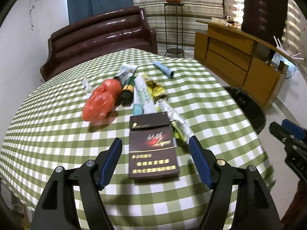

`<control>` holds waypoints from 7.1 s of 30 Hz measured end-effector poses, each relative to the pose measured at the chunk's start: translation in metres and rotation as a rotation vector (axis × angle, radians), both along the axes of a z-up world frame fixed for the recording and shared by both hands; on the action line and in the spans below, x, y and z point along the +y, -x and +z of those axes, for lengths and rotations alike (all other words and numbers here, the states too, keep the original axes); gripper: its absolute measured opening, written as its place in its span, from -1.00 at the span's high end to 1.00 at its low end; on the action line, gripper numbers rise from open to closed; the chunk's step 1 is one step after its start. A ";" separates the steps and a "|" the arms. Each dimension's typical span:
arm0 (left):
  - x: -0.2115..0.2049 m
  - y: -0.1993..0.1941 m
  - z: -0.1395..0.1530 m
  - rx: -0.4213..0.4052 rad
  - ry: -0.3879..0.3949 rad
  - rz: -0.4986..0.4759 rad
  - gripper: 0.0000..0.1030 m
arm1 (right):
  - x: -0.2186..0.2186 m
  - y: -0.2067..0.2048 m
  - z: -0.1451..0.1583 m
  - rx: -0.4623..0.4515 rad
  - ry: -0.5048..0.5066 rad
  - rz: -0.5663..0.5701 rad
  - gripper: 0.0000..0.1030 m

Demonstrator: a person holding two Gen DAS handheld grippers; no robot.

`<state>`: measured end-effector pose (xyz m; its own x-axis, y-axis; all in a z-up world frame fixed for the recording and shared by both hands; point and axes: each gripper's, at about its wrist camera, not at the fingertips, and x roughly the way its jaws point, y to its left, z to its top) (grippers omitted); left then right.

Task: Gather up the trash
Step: 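Grasp the dark Liqun cigarette box with the left tool while the right tool approaches the white wrapper, then grasp the white crumpled wrapper with the right tool while the left tool holds the box, then carry the cigarette box and white wrapper over the trash bin with both tools, then open the right tool over the bin while the left tool releases the box, then move both open tools back from the bin to the table, then grasp the red plastic bag with the left tool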

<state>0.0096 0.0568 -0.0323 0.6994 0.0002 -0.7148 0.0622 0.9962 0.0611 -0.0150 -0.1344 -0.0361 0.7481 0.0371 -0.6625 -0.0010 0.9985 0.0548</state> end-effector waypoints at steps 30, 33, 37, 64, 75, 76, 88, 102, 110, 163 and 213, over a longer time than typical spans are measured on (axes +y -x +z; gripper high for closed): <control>0.018 0.017 -0.002 -0.047 0.002 -0.034 -0.06 | 0.025 -0.005 -0.008 0.013 0.006 0.053 0.09; 0.030 0.020 0.002 -0.059 0.000 -0.007 -0.06 | 0.034 -0.007 -0.006 0.005 0.008 0.071 0.09; 0.050 0.018 0.004 -0.063 -0.006 0.040 -0.06 | 0.051 -0.013 -0.004 -0.001 0.006 0.103 0.09; 0.141 0.000 -0.006 -0.039 0.001 0.214 -0.06 | 0.149 -0.058 -0.026 0.083 0.052 0.261 0.47; 0.131 -0.004 -0.002 -0.052 0.017 0.186 -0.06 | 0.138 -0.051 -0.022 0.060 0.057 0.247 0.63; 0.130 -0.003 -0.002 -0.053 0.018 0.181 -0.06 | 0.136 -0.051 -0.021 0.056 0.054 0.244 0.63; 0.070 -0.015 0.011 -0.075 0.053 0.031 -0.06 | 0.068 -0.049 0.008 -0.027 0.051 0.101 0.63; -0.036 -0.051 0.027 -0.131 0.066 -0.173 -0.06 | -0.023 -0.063 0.017 -0.068 0.046 -0.077 0.63; -0.090 -0.079 0.015 -0.113 0.045 -0.256 -0.06 | -0.056 -0.077 0.011 -0.068 0.026 -0.125 0.63; -0.138 -0.124 0.007 -0.046 -0.018 -0.236 -0.32 | -0.110 -0.108 -0.013 -0.047 -0.032 -0.239 -0.18; 0.080 -0.088 -0.001 -0.001 0.022 0.075 0.24 | 0.116 -0.107 -0.004 0.064 -0.020 0.217 -0.20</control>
